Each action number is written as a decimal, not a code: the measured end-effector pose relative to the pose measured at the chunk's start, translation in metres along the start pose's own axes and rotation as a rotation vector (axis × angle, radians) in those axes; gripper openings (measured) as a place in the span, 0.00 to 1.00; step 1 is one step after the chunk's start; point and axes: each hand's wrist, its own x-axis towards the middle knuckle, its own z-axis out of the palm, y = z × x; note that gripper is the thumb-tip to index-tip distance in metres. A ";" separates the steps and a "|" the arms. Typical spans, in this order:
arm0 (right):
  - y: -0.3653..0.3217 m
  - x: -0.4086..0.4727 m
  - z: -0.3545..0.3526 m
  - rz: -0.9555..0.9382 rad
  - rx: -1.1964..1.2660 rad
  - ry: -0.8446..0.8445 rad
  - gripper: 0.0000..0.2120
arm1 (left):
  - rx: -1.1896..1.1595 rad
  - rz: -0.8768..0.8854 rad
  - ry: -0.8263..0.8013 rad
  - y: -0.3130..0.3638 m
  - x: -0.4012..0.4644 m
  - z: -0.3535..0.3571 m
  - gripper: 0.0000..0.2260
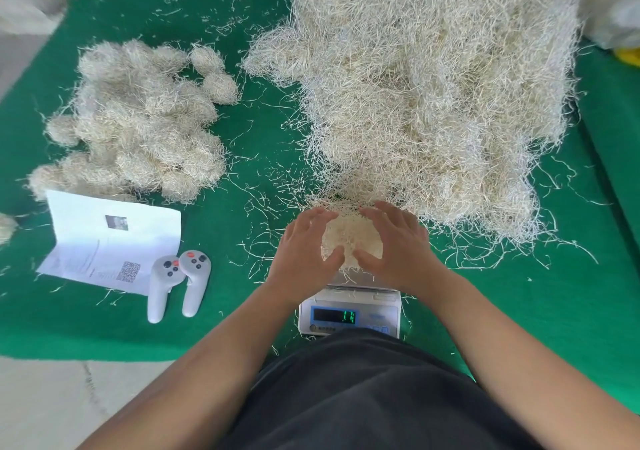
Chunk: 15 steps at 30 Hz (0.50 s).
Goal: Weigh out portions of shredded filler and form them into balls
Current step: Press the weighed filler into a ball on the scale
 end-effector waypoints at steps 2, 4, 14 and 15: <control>0.001 -0.001 0.006 0.019 -0.034 -0.027 0.37 | 0.040 0.001 -0.037 -0.004 -0.001 0.001 0.30; 0.002 -0.002 0.012 0.010 -0.038 -0.042 0.37 | 0.065 0.001 -0.059 -0.006 -0.001 0.002 0.31; -0.010 0.002 0.030 0.113 0.055 -0.180 0.29 | -0.272 -0.110 -0.186 0.004 0.002 0.015 0.28; -0.013 0.004 0.031 0.127 0.086 -0.176 0.26 | -0.361 -0.134 -0.208 0.009 0.004 0.016 0.28</control>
